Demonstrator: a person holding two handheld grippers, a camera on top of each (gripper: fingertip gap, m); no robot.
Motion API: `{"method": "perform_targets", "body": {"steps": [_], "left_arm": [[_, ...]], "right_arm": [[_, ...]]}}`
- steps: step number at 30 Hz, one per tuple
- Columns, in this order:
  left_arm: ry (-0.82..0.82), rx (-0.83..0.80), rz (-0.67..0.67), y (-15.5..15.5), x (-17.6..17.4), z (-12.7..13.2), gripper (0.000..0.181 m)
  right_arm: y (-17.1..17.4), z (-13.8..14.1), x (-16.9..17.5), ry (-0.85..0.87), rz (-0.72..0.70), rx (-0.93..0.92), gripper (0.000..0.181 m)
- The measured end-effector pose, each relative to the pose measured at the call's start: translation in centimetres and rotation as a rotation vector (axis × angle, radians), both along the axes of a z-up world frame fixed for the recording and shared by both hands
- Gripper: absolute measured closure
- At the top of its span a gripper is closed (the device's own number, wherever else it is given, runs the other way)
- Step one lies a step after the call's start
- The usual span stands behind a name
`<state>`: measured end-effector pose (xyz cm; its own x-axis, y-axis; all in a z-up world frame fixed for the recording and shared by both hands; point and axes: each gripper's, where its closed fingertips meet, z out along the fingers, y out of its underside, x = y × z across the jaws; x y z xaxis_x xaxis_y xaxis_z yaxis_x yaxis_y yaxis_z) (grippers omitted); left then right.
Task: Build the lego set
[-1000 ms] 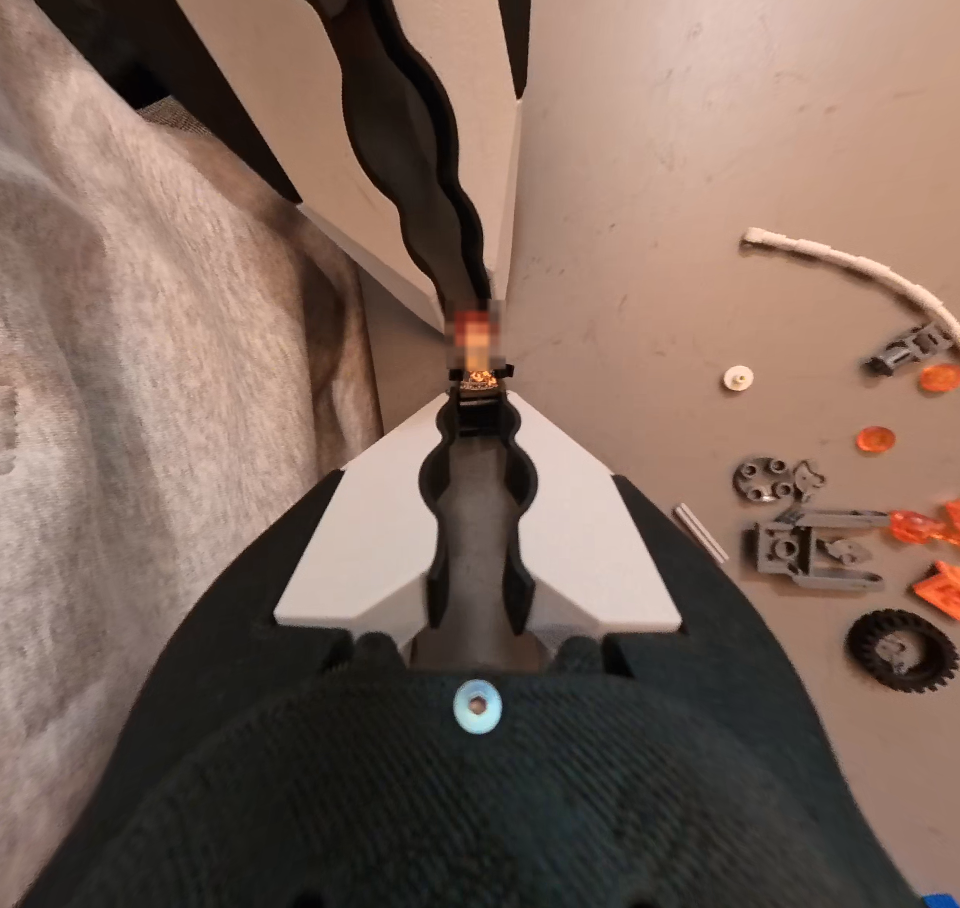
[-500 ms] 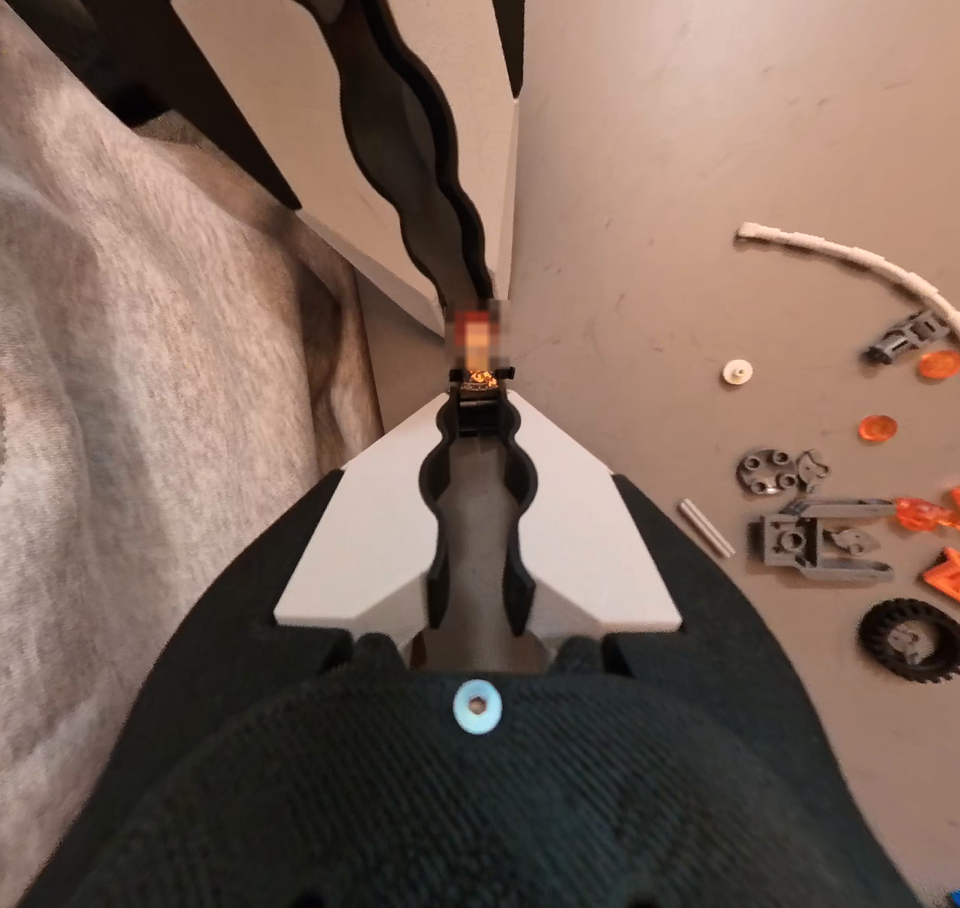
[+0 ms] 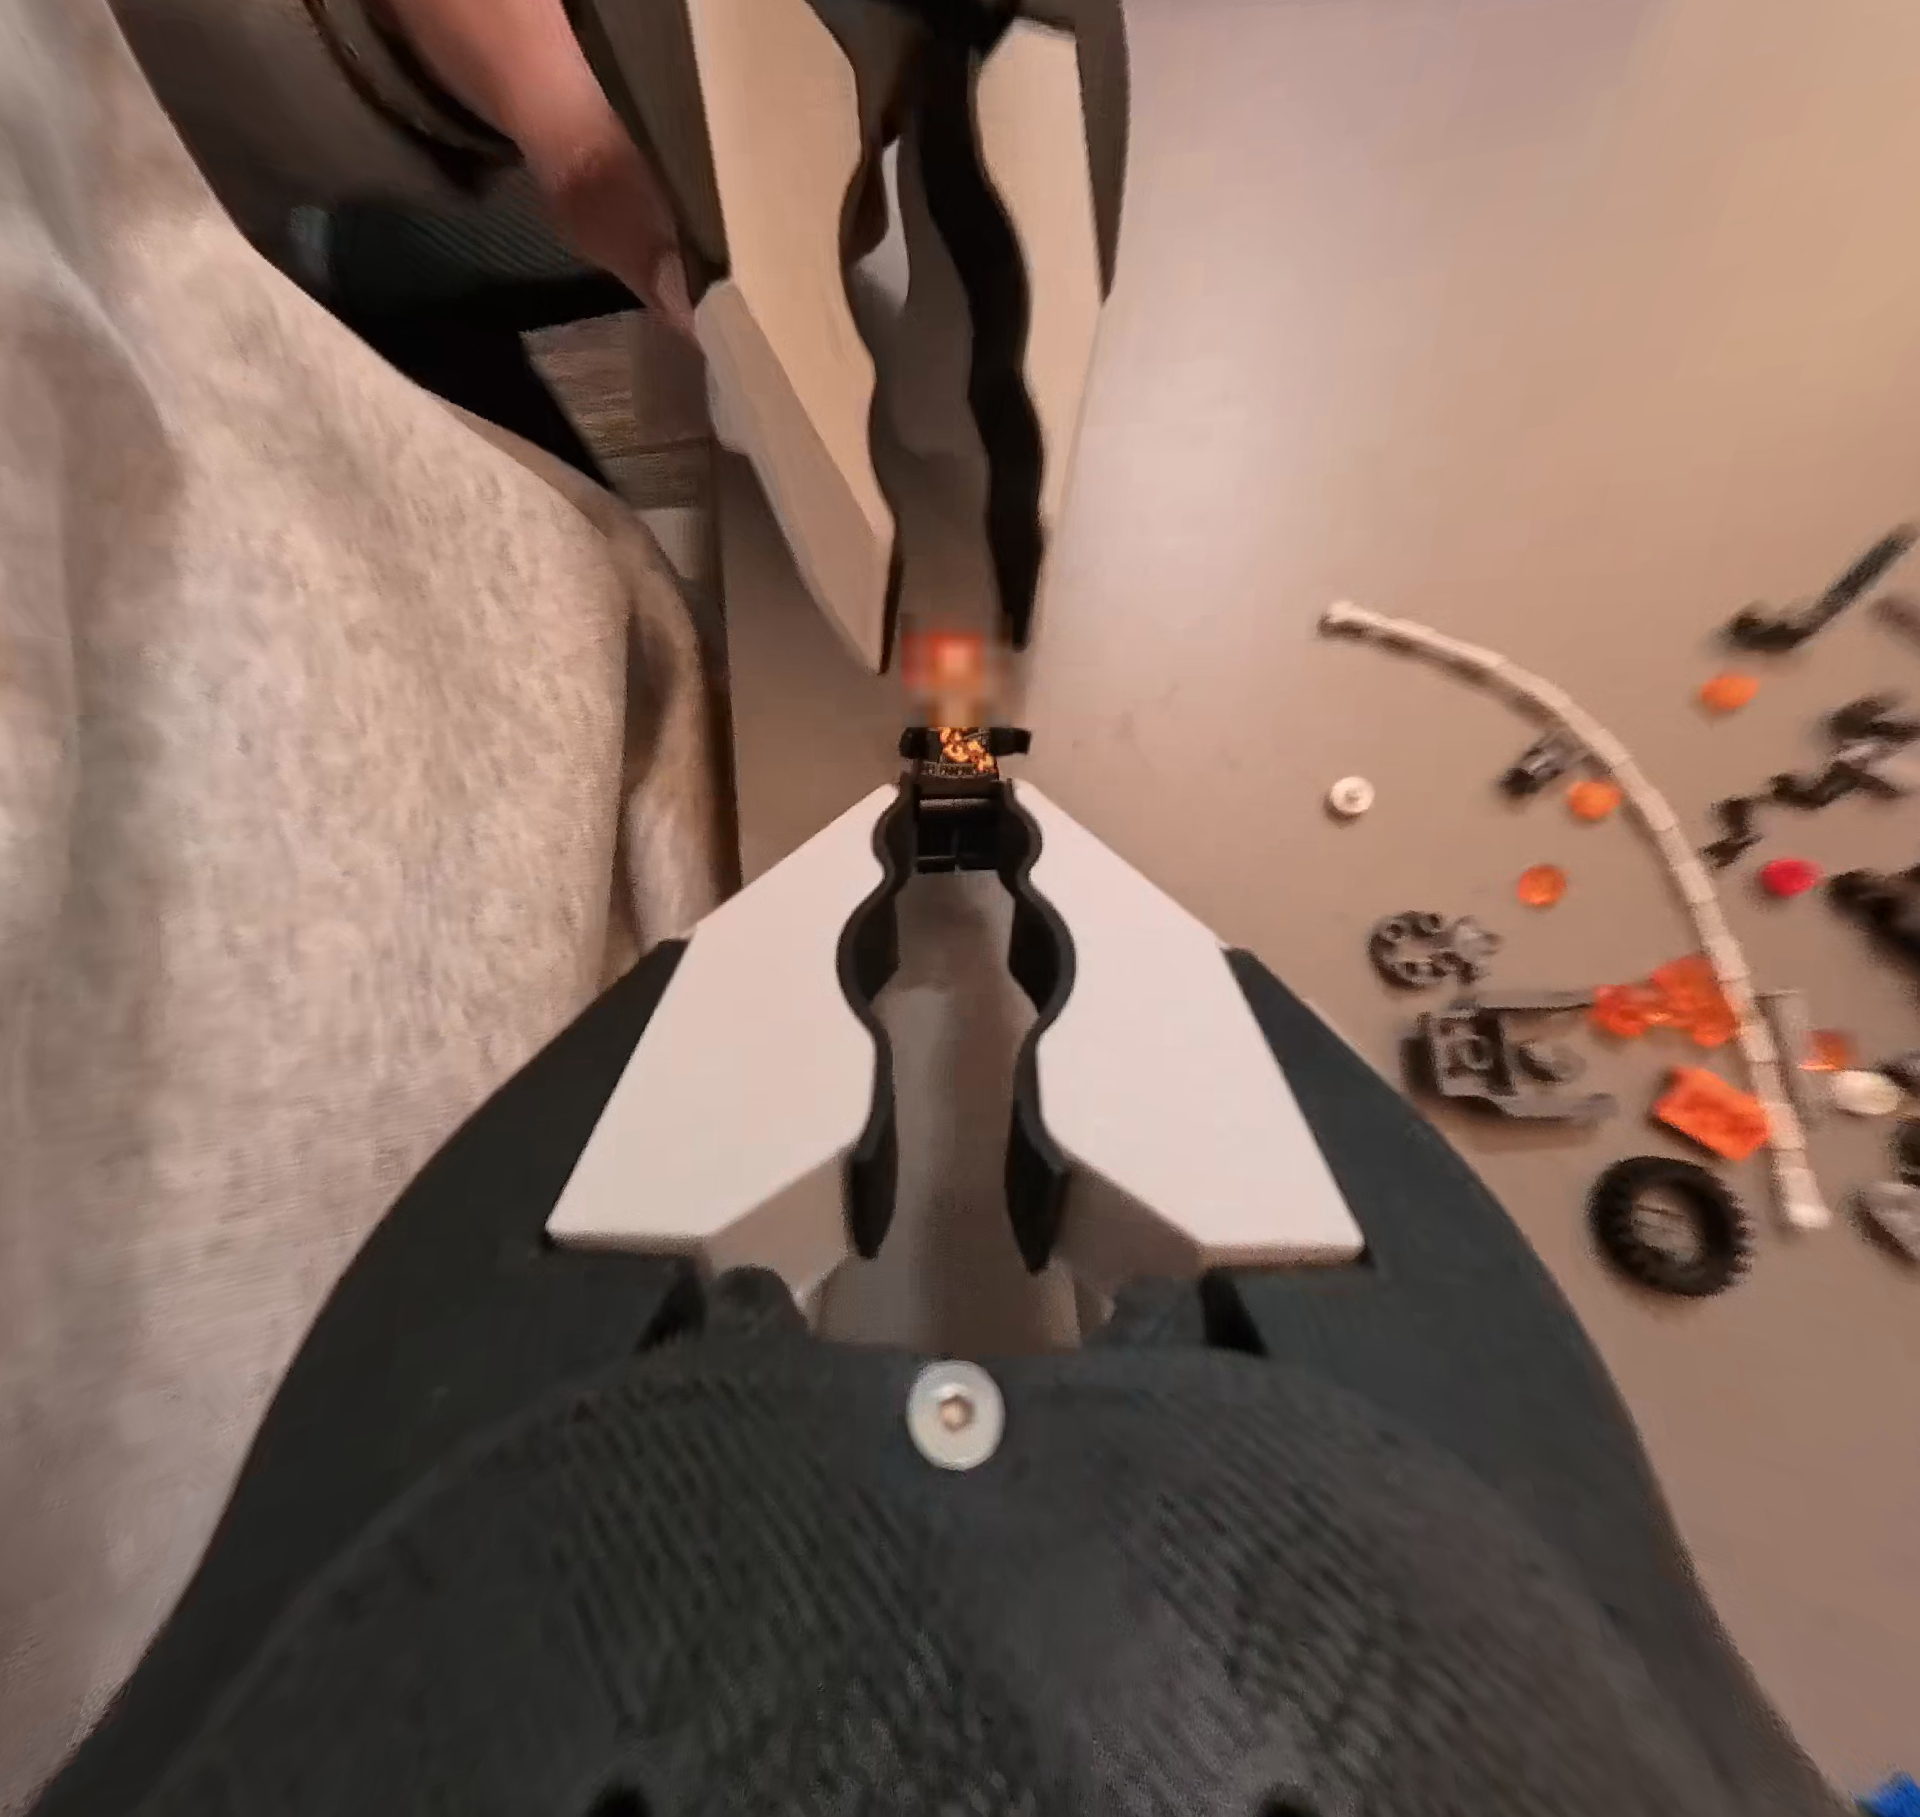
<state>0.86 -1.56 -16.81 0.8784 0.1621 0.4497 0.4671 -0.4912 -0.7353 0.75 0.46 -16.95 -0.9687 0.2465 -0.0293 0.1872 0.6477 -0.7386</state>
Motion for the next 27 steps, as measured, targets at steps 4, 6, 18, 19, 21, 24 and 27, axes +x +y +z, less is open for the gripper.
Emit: {"method": "perform_targets", "body": {"steps": [4, 6, 18, 19, 21, 24, 27], "left_arm": [[-0.009, 0.005, -0.048, 0.7, 1.0, 0.0, 0.162], [-0.017, 0.015, -0.048, 0.9, 1.1, 0.1, 0.163], [-0.028, -0.023, -0.059, 1.3, 1.3, -0.5, 0.17], [-0.022, -0.032, -0.059, 1.3, 1.3, -0.6, 0.17], [-0.01, -0.047, -0.062, 1.4, 1.4, -0.8, 0.17], [-0.008, -0.048, -0.067, 1.4, 1.5, -0.8, 0.169], [-0.018, -0.047, -0.074, 1.4, 1.6, -0.8, 0.17]], "right_arm": [[0.0, 0.1, 0.3, 0.051, 0.009, -0.011, 0.168], [0.0, 0.0, 0.5, 0.047, 0.014, -0.027, 0.168], [0.0, -0.9, 0.6, 0.083, 0.041, 0.013, 0.168], [0.0, -1.1, 0.6, 0.083, 0.043, 0.021, 0.168], [0.0, -1.3, 0.6, 0.081, 0.046, 0.034, 0.168], [-0.1, -1.4, 0.7, 0.082, 0.049, 0.048, 0.168], [-0.1, -1.4, 0.7, 0.08, 0.049, 0.051, 0.168]]}}
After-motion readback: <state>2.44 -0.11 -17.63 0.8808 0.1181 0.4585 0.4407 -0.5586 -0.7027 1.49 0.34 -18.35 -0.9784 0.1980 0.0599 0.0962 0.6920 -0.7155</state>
